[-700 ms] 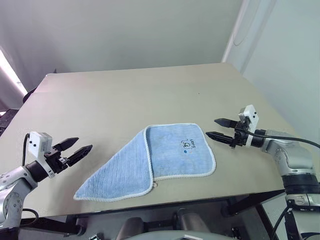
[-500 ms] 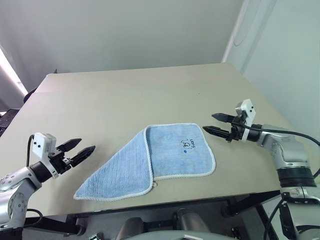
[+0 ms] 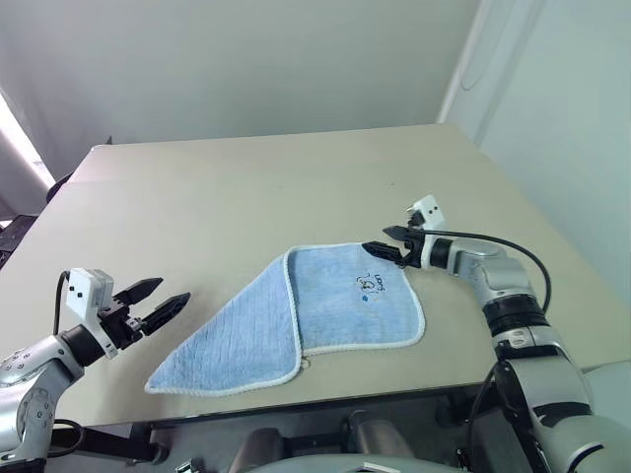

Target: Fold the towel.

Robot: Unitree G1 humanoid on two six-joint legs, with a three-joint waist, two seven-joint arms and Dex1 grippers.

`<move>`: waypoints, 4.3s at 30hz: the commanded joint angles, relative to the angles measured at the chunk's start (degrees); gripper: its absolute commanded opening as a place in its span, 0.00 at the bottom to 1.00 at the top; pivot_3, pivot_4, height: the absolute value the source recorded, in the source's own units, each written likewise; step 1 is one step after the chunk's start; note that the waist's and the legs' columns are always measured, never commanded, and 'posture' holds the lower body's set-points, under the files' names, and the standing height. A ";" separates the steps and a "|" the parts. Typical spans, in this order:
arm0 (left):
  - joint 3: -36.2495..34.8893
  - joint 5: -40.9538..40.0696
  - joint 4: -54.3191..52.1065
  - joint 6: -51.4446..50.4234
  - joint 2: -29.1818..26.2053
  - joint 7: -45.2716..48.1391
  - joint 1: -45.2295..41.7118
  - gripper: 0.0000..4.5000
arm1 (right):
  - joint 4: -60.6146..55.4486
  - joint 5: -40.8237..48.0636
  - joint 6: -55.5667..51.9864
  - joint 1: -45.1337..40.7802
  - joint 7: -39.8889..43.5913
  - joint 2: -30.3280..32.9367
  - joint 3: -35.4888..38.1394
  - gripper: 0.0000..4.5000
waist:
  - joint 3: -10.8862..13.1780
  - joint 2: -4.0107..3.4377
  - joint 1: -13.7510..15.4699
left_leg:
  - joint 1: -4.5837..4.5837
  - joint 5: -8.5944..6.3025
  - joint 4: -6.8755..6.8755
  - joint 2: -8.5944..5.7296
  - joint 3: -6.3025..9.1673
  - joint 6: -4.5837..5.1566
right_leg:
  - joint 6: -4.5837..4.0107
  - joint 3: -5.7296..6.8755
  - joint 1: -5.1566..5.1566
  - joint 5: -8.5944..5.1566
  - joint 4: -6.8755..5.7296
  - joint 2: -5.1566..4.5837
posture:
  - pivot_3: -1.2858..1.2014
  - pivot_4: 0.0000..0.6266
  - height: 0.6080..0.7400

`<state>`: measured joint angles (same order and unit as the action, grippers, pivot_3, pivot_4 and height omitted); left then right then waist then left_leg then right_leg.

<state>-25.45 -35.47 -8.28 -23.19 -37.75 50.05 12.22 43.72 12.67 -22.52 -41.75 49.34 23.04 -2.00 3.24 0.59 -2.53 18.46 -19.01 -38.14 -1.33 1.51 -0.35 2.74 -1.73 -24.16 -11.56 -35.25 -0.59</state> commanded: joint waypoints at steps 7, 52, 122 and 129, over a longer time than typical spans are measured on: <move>-1.55 -0.35 -4.66 0.64 0.20 -1.58 1.58 0.88 | 19.13 -5.55 8.32 -8.13 -3.73 -1.04 1.13 0.97 | -0.01 0.00 -0.09 | 0.03 0.00 0.00 -0.03 -0.03 0.00 | -0.07 -0.08 -0.01 0.07 0.04 -0.04 | 0.52 0.00 1.00; 36.17 5.58 -20.18 -14.34 -2.19 -0.93 -4.99 0.88 | 16.60 -11.96 13.30 -2.93 -6.22 0.53 0.28 0.01 | -0.05 -0.03 -1.13 | -0.32 0.00 -0.06 -0.09 0.00 0.01 | 0.12 -0.12 0.78 -0.10 0.06 0.08 | 0.52 0.00 1.00; 46.25 24.57 -11.72 1.65 -3.74 3.19 -4.77 0.16 | 17.15 -14.74 15.27 -2.10 -9.95 3.72 -0.14 0.00 | -0.04 -0.15 0.06 | -0.89 -0.01 -0.01 -0.15 0.01 -0.01 | 0.29 -0.17 1.24 -0.22 0.44 -0.20 | 0.52 0.00 1.00; 45.82 24.76 -10.86 3.34 -3.49 3.19 -4.24 0.01 | 16.92 -14.69 15.29 -1.78 -9.69 3.89 -0.15 0.00 | -0.05 -0.25 0.04 | -0.88 -0.01 0.13 -0.09 0.03 0.00 | 0.31 -0.14 1.37 -0.21 0.83 -0.17 | 0.52 0.00 1.00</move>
<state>18.60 -12.24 -21.37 -18.88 -40.55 52.33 6.47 59.88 -0.41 -6.25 -44.26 41.81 24.38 -2.20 3.19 0.33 -2.50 17.59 -19.02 -38.00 -1.41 1.54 -0.36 3.05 -1.86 -22.77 -11.77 -34.37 -0.77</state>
